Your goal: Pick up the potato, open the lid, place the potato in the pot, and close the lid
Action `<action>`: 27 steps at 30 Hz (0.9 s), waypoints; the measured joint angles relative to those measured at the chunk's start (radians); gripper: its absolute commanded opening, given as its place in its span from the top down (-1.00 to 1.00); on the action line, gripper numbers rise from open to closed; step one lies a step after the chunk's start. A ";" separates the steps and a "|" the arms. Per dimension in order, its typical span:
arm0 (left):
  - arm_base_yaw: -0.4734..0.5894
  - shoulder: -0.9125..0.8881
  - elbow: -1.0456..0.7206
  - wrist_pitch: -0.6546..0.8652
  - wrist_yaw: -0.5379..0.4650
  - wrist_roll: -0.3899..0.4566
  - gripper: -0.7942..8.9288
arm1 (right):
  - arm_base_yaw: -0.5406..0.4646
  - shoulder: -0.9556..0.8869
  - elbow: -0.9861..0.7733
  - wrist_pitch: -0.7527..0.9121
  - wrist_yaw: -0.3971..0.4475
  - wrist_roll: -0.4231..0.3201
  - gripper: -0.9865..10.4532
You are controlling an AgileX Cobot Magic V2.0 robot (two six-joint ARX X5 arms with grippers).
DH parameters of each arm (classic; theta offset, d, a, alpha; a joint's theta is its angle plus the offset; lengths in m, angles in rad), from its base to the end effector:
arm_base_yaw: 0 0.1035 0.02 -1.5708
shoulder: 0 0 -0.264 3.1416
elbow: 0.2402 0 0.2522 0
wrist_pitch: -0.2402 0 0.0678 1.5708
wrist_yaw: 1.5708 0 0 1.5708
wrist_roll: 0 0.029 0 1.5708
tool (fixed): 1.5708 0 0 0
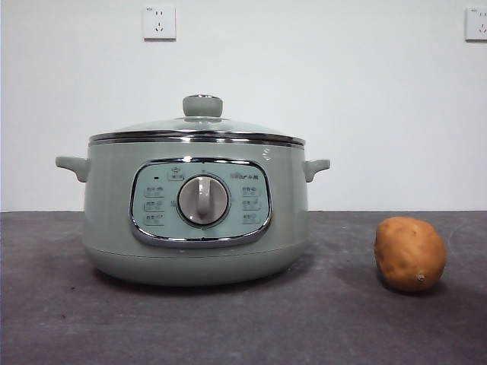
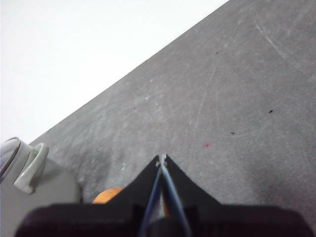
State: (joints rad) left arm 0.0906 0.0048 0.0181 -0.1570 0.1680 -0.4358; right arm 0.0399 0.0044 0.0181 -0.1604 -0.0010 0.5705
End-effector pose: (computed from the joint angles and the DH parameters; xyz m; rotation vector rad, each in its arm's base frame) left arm 0.0956 0.0038 0.1542 -0.4534 0.1572 -0.0450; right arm 0.0958 0.0039 0.1539 0.5665 0.1543 -0.0021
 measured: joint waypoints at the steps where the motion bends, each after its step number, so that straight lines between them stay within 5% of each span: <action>1: 0.000 0.000 0.000 0.010 0.010 -0.003 0.84 | 0.000 0.000 0.000 0.001 -0.011 0.003 0.83; 10: 0.000 0.002 0.092 0.016 0.096 -0.004 0.85 | 0.000 0.055 0.133 -0.020 -0.082 -0.009 0.84; 18: 0.000 0.103 0.298 -0.095 0.166 0.014 0.85 | 0.000 0.248 0.431 -0.168 -0.104 -0.171 0.84; 23: 0.000 0.253 0.464 -0.160 0.289 0.104 0.85 | 0.000 0.410 0.652 -0.270 -0.111 -0.267 0.84; 27: 0.000 0.383 0.601 -0.241 0.359 0.190 0.85 | 0.000 0.536 0.807 -0.354 -0.200 -0.320 0.83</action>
State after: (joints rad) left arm 0.0906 0.3878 0.6189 -0.3977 0.5274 -0.2455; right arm 0.0399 0.5404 0.8253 -0.5148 -0.2012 0.2508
